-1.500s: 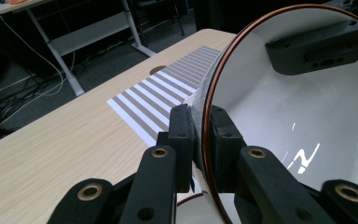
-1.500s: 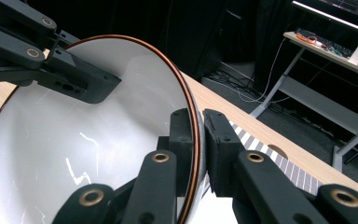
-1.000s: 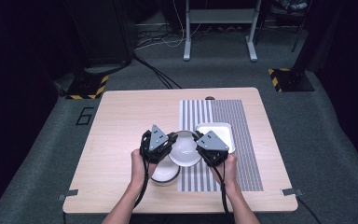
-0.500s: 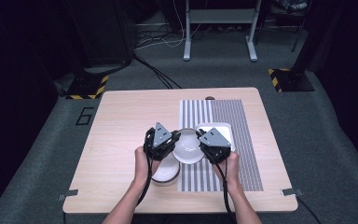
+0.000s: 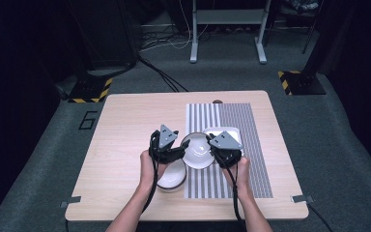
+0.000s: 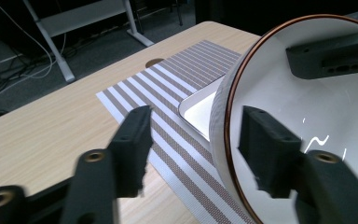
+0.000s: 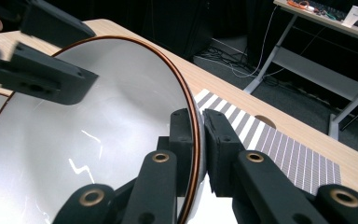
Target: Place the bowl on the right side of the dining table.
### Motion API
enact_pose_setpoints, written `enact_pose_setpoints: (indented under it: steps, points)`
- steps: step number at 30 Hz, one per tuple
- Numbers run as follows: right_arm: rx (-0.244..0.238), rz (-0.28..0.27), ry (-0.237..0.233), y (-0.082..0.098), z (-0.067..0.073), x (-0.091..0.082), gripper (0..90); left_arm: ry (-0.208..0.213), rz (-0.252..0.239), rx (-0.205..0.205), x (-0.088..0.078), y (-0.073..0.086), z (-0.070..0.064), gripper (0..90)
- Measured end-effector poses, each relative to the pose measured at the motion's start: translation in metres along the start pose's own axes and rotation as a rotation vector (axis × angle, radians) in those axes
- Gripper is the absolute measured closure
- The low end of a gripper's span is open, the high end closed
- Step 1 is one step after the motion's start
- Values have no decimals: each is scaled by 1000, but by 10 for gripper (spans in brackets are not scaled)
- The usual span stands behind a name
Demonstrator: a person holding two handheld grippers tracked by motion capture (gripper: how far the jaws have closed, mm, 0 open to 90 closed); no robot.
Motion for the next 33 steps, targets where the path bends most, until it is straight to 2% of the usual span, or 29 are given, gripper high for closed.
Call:
enact_pose_setpoints:
  steps: [4, 15, 23, 33]
  points:
    - [10, 13, -3, 3, -1, 2, 822, 3, 2, -12, -3, 1, 1, 324]
    - [38, 33, 11, 7, -12, 7, 822, 7, 3, -23, -19, 3, 2, 168]
    - [59, 62, 18, 14, -20, 16, 822, 2, 14, -17, -39, 16, 5, 139]
    - [94, 95, 23, 21, -30, 24, 822, -20, 21, -41, -61, 37, 13, 106]
Point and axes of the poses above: each handheld gripper's, and its own axes: x roughly forward along the jaws, y roughly out of its underside, z roughly to its left, the point moved 5 cm from there along x, roughly forward along the jaws, and after that the axes turned 10 degrees about y, right-handed, at the moved point
